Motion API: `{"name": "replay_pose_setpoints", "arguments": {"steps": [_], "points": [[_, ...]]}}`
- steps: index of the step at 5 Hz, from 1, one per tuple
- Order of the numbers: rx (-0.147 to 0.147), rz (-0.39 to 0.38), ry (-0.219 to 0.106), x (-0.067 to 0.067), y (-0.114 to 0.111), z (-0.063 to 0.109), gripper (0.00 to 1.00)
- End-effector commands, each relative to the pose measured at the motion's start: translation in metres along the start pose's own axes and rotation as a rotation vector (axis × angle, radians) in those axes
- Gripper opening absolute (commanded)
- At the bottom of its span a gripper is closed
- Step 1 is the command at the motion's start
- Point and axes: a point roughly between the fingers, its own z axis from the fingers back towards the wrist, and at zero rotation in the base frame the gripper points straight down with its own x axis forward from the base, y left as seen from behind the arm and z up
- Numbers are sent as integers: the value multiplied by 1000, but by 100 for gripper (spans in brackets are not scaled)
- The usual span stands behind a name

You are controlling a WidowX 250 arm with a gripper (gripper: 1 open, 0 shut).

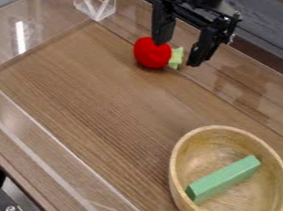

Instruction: Move the red object to the right side of the table

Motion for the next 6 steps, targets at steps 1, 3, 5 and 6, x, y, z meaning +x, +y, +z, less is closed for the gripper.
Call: {"name": "replay_pose_setpoints", "arguments": {"steps": [1,3,5,6], "points": [[7,19,-2,9,13,-10,100],[19,51,-22,17,56,-31,100],[25,48,-55,42,81,-50,100],[26,52,-61,55,88,-57,100]]}}
